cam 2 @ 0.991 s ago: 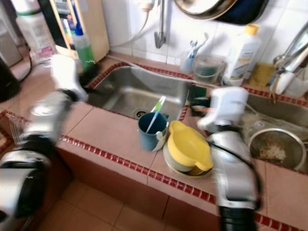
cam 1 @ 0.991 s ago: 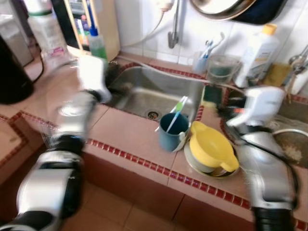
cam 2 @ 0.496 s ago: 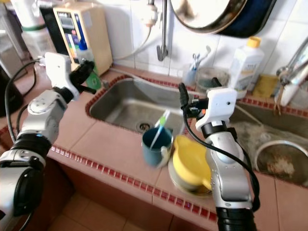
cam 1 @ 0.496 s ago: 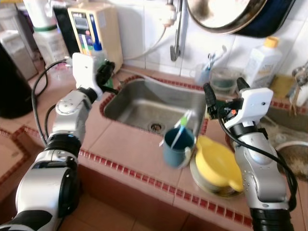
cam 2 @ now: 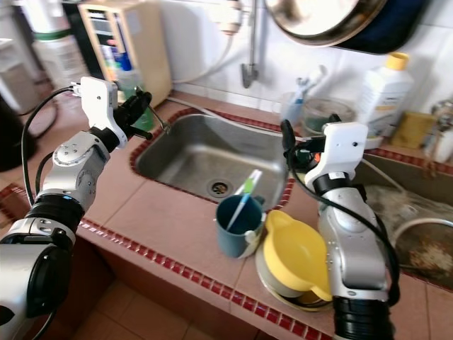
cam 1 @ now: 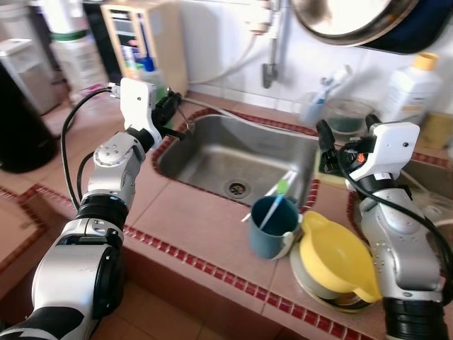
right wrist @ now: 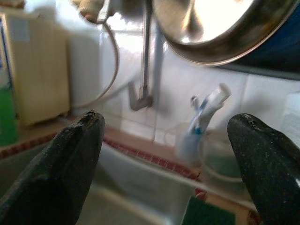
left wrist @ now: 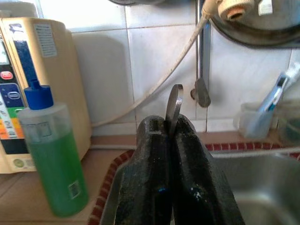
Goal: Kitchen organization
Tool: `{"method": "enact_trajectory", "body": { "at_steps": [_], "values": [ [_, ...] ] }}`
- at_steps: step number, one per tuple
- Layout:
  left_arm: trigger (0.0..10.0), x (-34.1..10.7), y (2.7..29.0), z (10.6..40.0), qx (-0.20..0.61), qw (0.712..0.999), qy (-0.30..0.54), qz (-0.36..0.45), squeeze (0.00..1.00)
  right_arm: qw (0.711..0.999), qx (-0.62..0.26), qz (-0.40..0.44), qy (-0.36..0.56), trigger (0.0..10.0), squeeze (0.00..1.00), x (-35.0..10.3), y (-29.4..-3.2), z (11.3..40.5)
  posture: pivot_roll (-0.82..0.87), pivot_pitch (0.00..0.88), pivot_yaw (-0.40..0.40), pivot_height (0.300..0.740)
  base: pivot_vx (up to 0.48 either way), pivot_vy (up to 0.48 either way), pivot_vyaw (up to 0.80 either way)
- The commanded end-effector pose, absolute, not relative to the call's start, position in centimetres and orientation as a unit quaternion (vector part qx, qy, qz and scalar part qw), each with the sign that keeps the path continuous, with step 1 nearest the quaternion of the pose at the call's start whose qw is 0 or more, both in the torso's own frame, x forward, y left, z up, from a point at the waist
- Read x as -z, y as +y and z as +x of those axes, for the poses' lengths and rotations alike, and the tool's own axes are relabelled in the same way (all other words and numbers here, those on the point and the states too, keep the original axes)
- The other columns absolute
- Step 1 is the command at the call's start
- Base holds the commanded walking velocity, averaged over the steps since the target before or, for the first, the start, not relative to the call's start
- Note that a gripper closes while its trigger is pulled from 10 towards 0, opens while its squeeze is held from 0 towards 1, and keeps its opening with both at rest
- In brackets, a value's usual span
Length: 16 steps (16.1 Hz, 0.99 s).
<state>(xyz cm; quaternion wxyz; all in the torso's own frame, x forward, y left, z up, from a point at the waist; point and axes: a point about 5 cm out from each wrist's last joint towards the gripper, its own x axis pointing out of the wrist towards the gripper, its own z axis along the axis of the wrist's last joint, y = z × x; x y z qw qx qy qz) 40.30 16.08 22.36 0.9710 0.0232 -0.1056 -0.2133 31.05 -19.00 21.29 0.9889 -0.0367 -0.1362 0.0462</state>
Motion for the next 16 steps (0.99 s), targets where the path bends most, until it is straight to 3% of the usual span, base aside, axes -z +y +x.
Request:
{"method": "enact_trajectory", "body": {
  "at_steps": [1,6,10,16],
  "values": [
    [10.0,-22.3,15.7,40.5,0.220,0.971,-0.089,0.042,0.00,0.988,-0.056,-0.034,-0.137,10.0,0.00,-22.5,-19.6,30.9,-0.27,0.000,0.068,0.740,0.000,0.000,0.00],
    [10.0,-22.0,14.4,40.7,0.229,0.968,-0.076,0.065,0.00,0.993,-0.065,-0.024,-0.092,10.0,0.00,-23.3,-21.7,29.8,-0.31,0.005,0.093,0.740,0.000,0.000,0.00],
    [10.0,-21.5,12.9,40.7,0.239,0.966,-0.067,0.075,0.00,0.993,-0.077,-0.079,-0.038,10.0,0.00,-22.7,-24.3,27.5,-0.36,0.029,0.112,0.740,0.000,0.000,0.00],
    [10.0,-20.5,11.4,40.5,0.247,0.964,-0.061,0.081,0.00,0.976,-0.170,-0.137,-0.002,10.0,0.00,-21.8,-25.1,24.6,-0.41,0.080,0.111,0.740,0.000,0.000,0.00]
  ]
}}
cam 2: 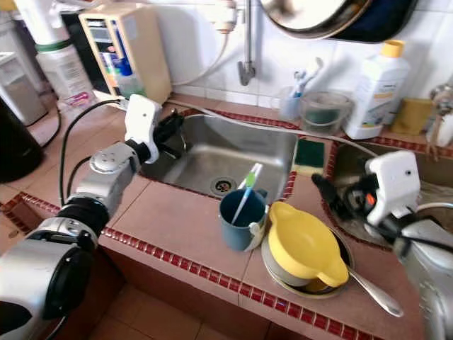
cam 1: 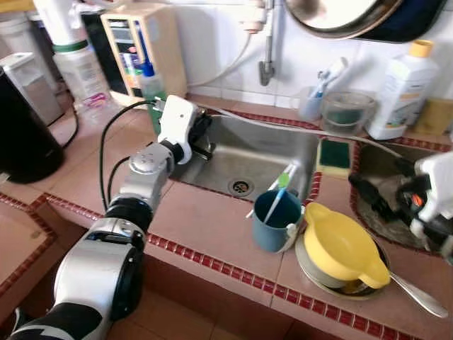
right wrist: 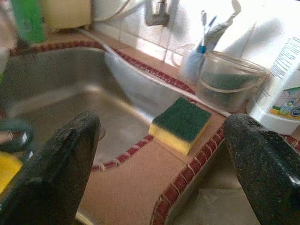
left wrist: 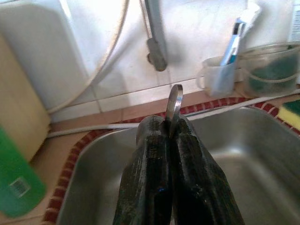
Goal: Kitchen organization
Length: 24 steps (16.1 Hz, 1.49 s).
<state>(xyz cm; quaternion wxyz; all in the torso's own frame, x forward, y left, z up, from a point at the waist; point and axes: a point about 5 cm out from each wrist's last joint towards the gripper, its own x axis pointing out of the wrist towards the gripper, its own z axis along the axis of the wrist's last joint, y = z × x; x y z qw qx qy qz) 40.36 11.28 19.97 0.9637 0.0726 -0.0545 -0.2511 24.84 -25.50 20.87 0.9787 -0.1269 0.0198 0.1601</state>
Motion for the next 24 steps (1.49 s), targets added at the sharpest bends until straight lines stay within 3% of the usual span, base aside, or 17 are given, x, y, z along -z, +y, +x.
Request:
{"method": "enact_trajectory", "body": {
  "at_steps": [1,7,21,22,24],
  "values": [
    [10.0,-20.4,11.3,40.5,0.246,0.964,-0.059,0.082,0.00,0.971,-0.193,-0.140,-0.008,10.0,0.00,-22.1,-25.0,24.3,-0.42,0.086,0.108,0.740,0.000,0.000,0.00],
    [10.0,-19.0,11.4,40.2,0.253,0.964,-0.030,0.076,0.00,0.955,-0.267,-0.126,-0.035,10.0,0.00,-23.4,-25.2,23.6,-0.41,0.113,0.090,0.740,0.000,0.000,0.00],
    [10.0,-16.0,11.1,39.6,0.276,0.953,0.049,0.112,0.00,0.948,-0.294,-0.115,-0.037,10.0,0.00,-23.7,-24.7,23.4,-0.41,0.130,0.097,0.740,0.000,0.000,0.00],
    [10.0,-15.9,11.0,39.6,0.278,0.953,0.050,0.114,1.00,0.948,-0.296,-0.114,-0.037,10.0,0.00,-23.7,-24.6,23.4,-0.41,0.130,0.100,0.740,0.000,0.000,0.00],
    [10.0,-15.9,11.0,39.6,0.280,0.952,0.054,0.111,1.00,0.947,-0.298,-0.113,-0.037,10.0,0.00,-23.7,-24.6,23.4,-0.41,0.129,0.100,0.740,0.000,0.000,0.00]
  ]
}}
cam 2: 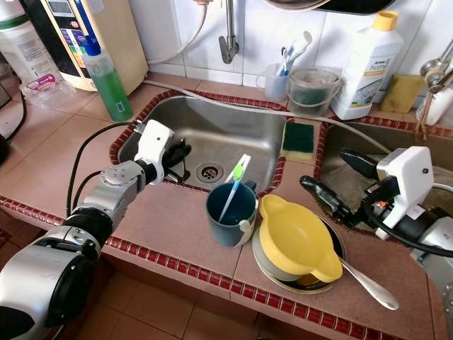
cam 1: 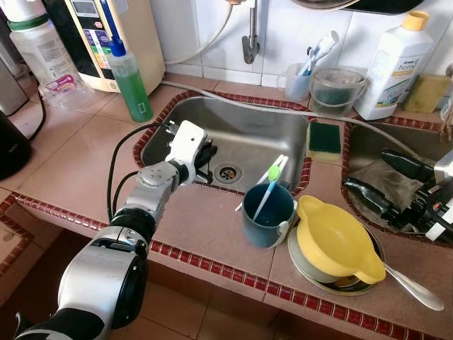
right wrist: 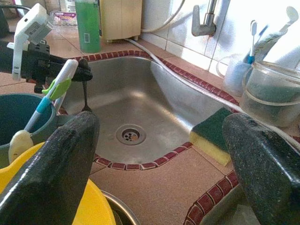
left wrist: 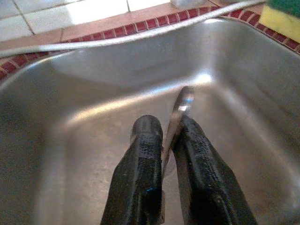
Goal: Kitchen organization
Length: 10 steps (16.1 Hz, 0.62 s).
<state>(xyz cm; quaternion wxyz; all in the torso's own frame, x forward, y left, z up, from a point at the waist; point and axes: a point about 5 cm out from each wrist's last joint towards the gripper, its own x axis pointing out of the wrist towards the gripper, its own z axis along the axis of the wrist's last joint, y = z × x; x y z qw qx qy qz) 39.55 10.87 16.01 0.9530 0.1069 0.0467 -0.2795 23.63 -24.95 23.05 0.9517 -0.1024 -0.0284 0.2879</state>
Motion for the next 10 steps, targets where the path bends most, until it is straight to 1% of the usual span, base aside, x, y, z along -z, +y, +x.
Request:
{"method": "enact_trajectory", "body": {
  "at_steps": [1,10],
  "values": [
    [10.0,-15.90,10.97,39.56,0.281,0.952,0.055,0.111,1.00,0.947,-0.298,-0.113,-0.037,10.0,0.00,-23.74,-24.59,23.39,-0.41,0.128,0.102,0.740,0.000,0.000,0.00],
    [10.0,-16.29,11.31,39.70,0.282,0.952,0.053,0.110,1.00,0.943,-0.311,-0.111,-0.037,10.0,0.00,-23.59,-24.23,23.69,-0.40,0.114,0.098,0.740,0.000,0.000,0.00]
  ]
}}
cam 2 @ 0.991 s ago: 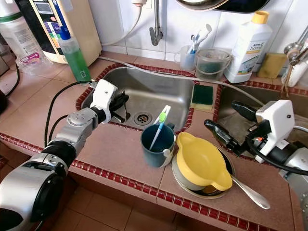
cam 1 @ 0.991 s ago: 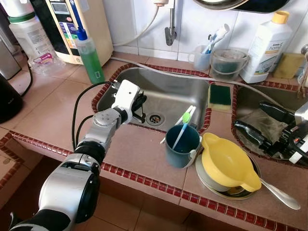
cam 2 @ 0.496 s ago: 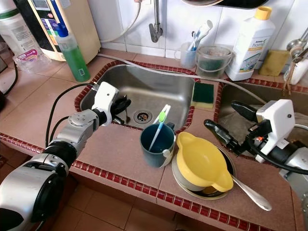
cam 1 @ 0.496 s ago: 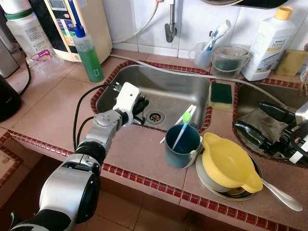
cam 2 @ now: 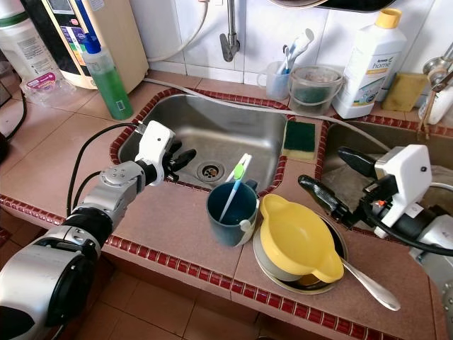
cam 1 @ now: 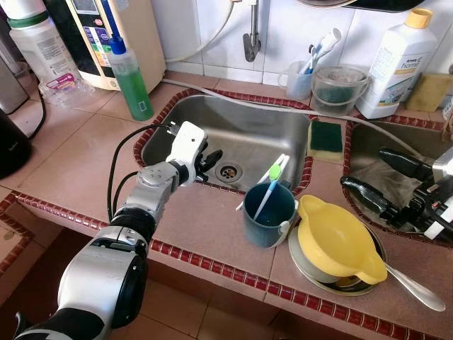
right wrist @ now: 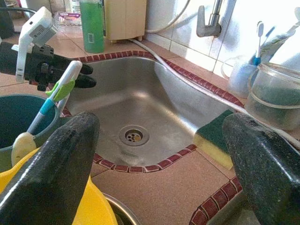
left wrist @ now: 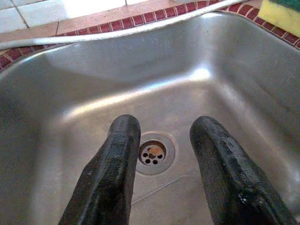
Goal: Kitchen organization
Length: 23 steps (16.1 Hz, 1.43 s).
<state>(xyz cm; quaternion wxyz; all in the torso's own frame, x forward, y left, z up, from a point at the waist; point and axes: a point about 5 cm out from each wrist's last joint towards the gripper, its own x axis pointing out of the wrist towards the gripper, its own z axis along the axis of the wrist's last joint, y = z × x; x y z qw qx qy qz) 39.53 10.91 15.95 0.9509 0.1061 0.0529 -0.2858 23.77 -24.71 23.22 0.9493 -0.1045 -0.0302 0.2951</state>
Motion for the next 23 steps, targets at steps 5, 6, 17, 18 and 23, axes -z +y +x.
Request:
{"method": "enact_trajectory", "body": {
  "at_steps": [5,6,17,18,23],
  "values": [
    [10.0,-17.0,11.5,39.9,0.278,0.954,0.044,0.102,1.00,0.941,-0.317,-0.112,-0.041,10.0,0.00,-23.8,-24.1,24.1,-0.39,0.102,0.093,0.740,0.000,0.000,0.00],
    [10.0,-17.2,11.6,40.0,0.275,0.955,0.041,0.099,1.00,0.941,-0.316,-0.113,-0.042,10.0,0.00,-23.9,-24.2,24.2,-0.39,0.101,0.092,0.740,0.000,0.000,0.00],
    [10.0,-21.0,14.2,40.3,0.214,0.974,-0.064,0.034,0.00,0.952,-0.269,-0.027,-0.141,10.0,0.00,-24.9,-21.4,24.9,-0.37,0.076,0.108,0.740,0.000,0.000,0.00],
    [10.0,-21.3,14.2,40.1,0.208,0.974,-0.077,0.038,0.00,0.952,-0.266,-0.020,-0.147,10.0,0.00,-24.9,-21.3,24.8,-0.36,0.075,0.108,0.740,0.000,0.000,0.00],
    [10.0,-22.3,13.9,38.4,0.173,0.974,-0.140,0.045,0.00,0.958,-0.229,0.026,-0.173,10.0,0.00,-24.8,-20.3,24.9,-0.36,0.084,0.117,0.740,0.000,0.000,0.00]
  ]
}}
